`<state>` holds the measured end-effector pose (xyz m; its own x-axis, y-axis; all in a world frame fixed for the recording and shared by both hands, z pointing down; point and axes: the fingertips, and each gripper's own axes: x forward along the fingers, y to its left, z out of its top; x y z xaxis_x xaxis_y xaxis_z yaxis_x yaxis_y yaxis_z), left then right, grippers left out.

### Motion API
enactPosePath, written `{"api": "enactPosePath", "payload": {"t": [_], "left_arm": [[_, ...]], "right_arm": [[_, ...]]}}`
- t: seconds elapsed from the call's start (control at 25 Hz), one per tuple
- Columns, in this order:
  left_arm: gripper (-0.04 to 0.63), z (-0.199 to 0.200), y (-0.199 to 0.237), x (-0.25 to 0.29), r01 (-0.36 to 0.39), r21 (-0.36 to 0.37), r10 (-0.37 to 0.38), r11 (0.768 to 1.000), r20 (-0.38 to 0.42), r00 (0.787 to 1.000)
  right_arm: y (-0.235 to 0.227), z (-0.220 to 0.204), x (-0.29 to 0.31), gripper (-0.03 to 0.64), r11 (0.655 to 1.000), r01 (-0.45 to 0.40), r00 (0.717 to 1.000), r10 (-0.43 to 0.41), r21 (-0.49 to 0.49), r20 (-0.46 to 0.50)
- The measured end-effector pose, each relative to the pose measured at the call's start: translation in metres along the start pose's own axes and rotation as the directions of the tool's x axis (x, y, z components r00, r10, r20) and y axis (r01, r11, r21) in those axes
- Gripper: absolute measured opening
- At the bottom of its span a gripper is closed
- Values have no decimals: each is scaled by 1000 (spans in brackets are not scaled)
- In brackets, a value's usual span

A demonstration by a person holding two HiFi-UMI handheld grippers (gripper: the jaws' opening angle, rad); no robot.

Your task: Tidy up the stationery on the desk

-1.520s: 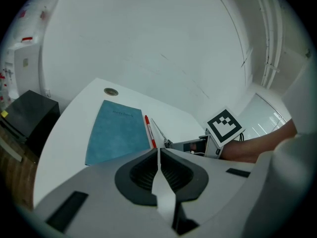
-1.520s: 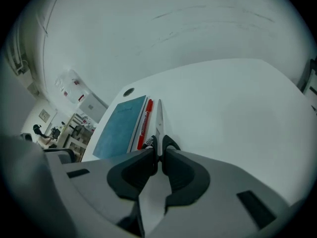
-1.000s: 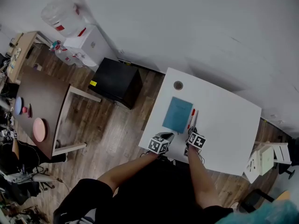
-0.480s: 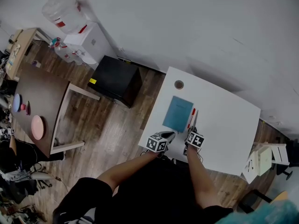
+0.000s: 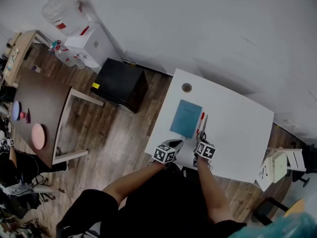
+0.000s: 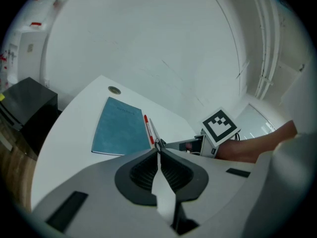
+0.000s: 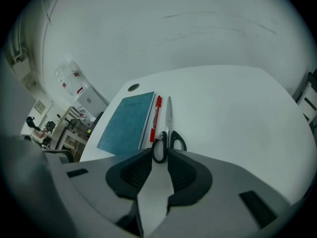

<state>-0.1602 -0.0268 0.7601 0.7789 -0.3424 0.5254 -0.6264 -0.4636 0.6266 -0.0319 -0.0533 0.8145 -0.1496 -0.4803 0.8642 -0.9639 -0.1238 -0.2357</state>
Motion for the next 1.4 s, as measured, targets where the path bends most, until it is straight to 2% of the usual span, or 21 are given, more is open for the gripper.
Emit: {"api": "enactPosePath", "payload": {"t": [0.16, 0.28, 0.44, 0.6, 0.76, 0.88, 1.0, 1.12, 1.28, 1.4], "left_arm": [[28, -2, -12, 0, 14, 30, -14, 999, -11, 1000], [28, 3, -27, 3, 33, 65, -34, 997, 7, 999], [26, 6, -59, -14, 41, 128, -50, 991, 70, 996], [23, 8, -102, -28, 9, 182, -41, 983, 170, 985], [20, -29, -157, -51, -48, 176, 1, 983, 261, 965], [18, -74, -201, -54, -93, 209, 31, 973, 283, 959], [18, -111, -248, -65, -137, 205, 65, 969, 324, 944], [18, -134, -289, -80, -206, 230, 116, 951, 352, 929], [18, -154, -345, -103, -213, 237, 118, 948, 359, 926], [18, -162, -381, -126, -213, 236, 108, 948, 391, 914]], "right_arm": [[5, -2, -25, 109, 999, -35, 999, 35, -11, 22], [3, 0, -50, 109, 997, -65, 995, 68, -31, 78], [11, -14, -96, 107, 988, -143, 974, 150, -51, 171], [5, -23, -139, 92, 975, -180, 949, 207, -131, 238], [-5, -49, -197, 76, 956, -229, 909, 278, -185, 310], [-14, -75, -244, 54, 937, -239, 876, 321, -255, 359], [-18, -109, -292, 40, 910, -275, 845, 382, -309, 374], [-21, -142, -339, 38, 892, -319, 810, 432, -319, 397], [-20, -184, -385, 38, 880, -355, 809, 458, -315, 368], [-18, -200, -427, 38, 881, -335, 781, 459, -335, 423]]}}
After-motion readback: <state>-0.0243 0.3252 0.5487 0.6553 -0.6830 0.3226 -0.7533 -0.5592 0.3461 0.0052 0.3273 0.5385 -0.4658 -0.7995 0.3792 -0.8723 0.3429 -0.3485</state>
